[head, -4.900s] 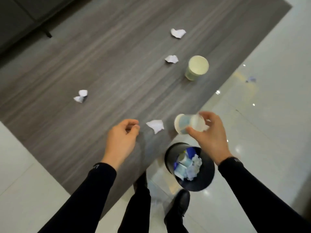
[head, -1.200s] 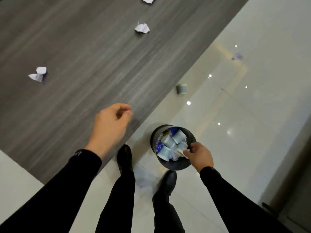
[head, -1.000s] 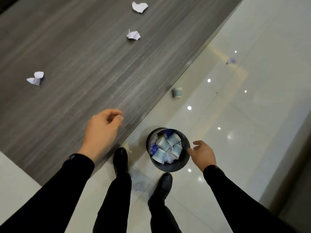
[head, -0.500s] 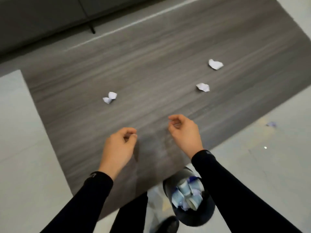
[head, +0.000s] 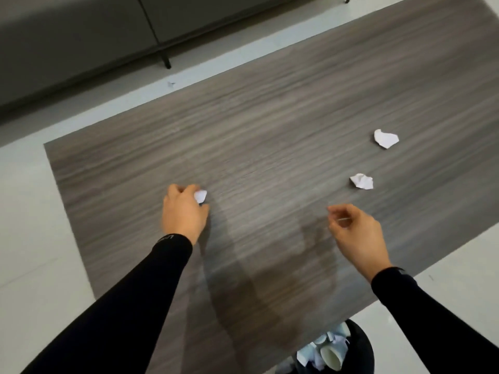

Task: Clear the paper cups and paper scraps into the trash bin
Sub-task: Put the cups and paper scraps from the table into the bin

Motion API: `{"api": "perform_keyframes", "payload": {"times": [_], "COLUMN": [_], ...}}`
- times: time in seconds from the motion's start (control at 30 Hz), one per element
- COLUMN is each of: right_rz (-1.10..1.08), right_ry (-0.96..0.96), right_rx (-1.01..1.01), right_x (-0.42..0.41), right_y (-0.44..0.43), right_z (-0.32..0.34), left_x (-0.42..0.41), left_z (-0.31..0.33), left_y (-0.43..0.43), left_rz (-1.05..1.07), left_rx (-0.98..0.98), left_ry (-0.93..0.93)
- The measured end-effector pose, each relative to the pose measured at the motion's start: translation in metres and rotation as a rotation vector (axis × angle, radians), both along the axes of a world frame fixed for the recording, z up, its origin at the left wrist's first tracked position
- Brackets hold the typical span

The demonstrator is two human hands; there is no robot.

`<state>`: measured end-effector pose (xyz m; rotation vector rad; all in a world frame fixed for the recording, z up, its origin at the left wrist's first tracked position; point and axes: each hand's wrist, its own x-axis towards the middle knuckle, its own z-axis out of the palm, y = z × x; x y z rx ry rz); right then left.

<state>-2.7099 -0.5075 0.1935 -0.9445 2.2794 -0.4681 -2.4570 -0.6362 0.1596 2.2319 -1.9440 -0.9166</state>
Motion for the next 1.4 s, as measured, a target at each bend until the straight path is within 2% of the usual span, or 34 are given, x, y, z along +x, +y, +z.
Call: {"api": "perform_keyframes", "payload": {"times": [0.1,0.2,0.37,0.5,0.53,0.6,0.67,0.8,0.93,1.0,1.13,1.23,1.3,1.4], "right_rz": [-0.048,0.018,0.207,0.4,0.384,0.204,0.09,0.21,0.287,0.333,0.34,0.133,0.081,0.261], "right_ry": [0.104,0.162,0.192,0.099,0.063,0.064,0.151,0.265,0.16,0.185,-0.023,-0.067,-0.076,-0.124], "right_rx": [-0.061,-0.053,0.129,-0.001,-0.06,-0.151,-0.126,-0.036,0.119,0.152,-0.104,-0.214,-0.144,0.01], "right_x": [-0.043,-0.071,-0.073,-0.046,-0.049,-0.075,-0.114,-0.166,-0.164,-0.142,-0.076,-0.055,-0.058,-0.059], "right_y": [-0.007,-0.021,-0.034,-0.02,-0.02,-0.033,-0.054,-0.094,-0.102,-0.091,-0.047,-0.024,-0.025,-0.03], "right_z": [-0.011,-0.026,-0.046,-0.043,-0.04,-0.035,-0.033,-0.034,-0.045,-0.051,-0.048,-0.046,-0.047,-0.049], "left_x": [-0.016,-0.036,-0.086,-0.136,-0.146,-0.161,-0.167,-0.164,-0.144,-0.134,-0.127,-0.133,-0.138,-0.146], "left_z": [0.0,0.005,0.007,0.004,0.003,0.002,-0.001,-0.003,-0.002,-0.003,-0.004,-0.005,-0.006,-0.011], "left_y": [-0.003,0.004,0.024,0.033,0.034,0.035,0.035,0.037,0.046,0.048,0.049,0.053,0.056,0.058], "left_rz": [-0.015,-0.078,-0.131,-0.183,-0.209,-0.276,-0.32,-0.351,-0.323,-0.329,-0.335,-0.352,-0.362,-0.363], "left_rx": [-0.105,-0.169,-0.057,0.039,0.058,0.12,0.19,0.198,0.202,0.205,0.189,0.109,0.095,0.151], "left_ry": [-0.005,0.079,0.181,0.289,0.301,0.309,0.319,0.296,0.24,0.208,0.226,0.245,0.272,0.275]}}
